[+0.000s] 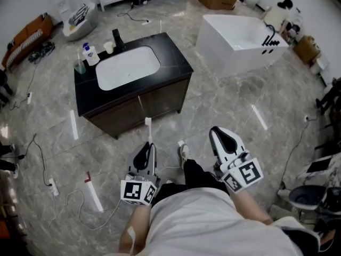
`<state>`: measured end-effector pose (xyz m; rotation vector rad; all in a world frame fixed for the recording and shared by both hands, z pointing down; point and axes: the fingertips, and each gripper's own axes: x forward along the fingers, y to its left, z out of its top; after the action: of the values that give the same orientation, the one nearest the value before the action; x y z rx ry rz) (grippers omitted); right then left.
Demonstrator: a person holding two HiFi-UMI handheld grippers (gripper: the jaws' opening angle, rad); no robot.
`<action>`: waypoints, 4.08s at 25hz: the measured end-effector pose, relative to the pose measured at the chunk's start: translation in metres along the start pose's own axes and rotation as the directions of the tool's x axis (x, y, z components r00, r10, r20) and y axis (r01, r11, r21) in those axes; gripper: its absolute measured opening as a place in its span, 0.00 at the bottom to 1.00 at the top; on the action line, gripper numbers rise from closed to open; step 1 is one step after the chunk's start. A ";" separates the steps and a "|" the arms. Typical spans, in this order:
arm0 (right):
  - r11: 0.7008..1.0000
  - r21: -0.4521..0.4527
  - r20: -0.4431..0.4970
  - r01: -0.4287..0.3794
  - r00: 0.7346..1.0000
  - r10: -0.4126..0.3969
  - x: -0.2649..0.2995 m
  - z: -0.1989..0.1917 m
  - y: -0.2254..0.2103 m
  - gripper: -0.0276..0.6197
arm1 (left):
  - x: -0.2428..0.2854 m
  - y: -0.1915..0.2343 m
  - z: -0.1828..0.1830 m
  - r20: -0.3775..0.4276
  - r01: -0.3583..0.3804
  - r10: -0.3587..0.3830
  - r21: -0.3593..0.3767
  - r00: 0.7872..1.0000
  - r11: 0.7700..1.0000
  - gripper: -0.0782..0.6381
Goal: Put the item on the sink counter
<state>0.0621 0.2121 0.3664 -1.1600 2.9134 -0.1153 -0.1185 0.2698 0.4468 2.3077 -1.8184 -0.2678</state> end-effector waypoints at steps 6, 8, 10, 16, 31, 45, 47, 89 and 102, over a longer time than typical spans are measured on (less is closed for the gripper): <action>1.000 0.002 0.036 0.009 0.999 -0.009 0.003 0.006 -0.010 0.12 | 0.009 -0.007 0.007 -0.002 0.012 -0.012 0.014 1.000 1.000 0.17; 1.000 0.005 0.040 0.007 0.999 -0.007 0.006 0.006 -0.013 0.12 | 0.012 -0.006 0.007 -0.003 0.011 -0.011 0.018 1.000 1.000 0.17; 1.000 0.010 0.038 0.004 0.999 -0.004 0.007 0.003 -0.017 0.12 | 0.015 -0.006 0.007 -0.003 0.007 -0.007 0.021 1.000 1.000 0.17; 0.999 0.018 0.023 -0.030 0.999 0.029 0.028 -0.006 -0.033 0.12 | 0.028 -0.001 -0.003 -0.010 -0.017 0.017 0.007 1.000 1.000 0.17; 0.996 0.061 -0.013 -0.058 0.998 0.059 0.100 -0.014 -0.106 0.12 | 0.104 0.013 -0.006 -0.041 -0.053 0.053 0.006 0.998 0.999 0.17; 0.983 0.151 -0.015 -0.106 0.994 0.109 0.180 -0.030 -0.201 0.12 | 0.206 0.038 -0.001 -0.089 -0.123 0.130 0.076 0.987 0.989 0.17; 0.980 0.161 -0.016 -0.121 0.992 0.125 0.194 -0.028 -0.219 0.12 | 0.228 0.042 0.005 -0.092 -0.144 0.152 0.089 0.984 0.986 0.17; 0.970 0.128 0.000 -0.209 0.978 0.210 0.338 0.010 -0.334 0.12 | 0.415 0.110 0.066 0.049 -0.231 0.228 0.068 0.972 0.971 0.17; 0.977 0.081 -0.016 -0.200 0.979 0.201 0.366 0.020 -0.305 0.12 | 0.413 0.147 0.072 0.080 -0.192 0.193 -0.023 0.978 0.981 0.17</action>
<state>0.0061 -0.2612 0.3763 -0.8539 2.9956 -0.2419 -0.1794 -0.1681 0.4056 2.1193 -2.0542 -0.3496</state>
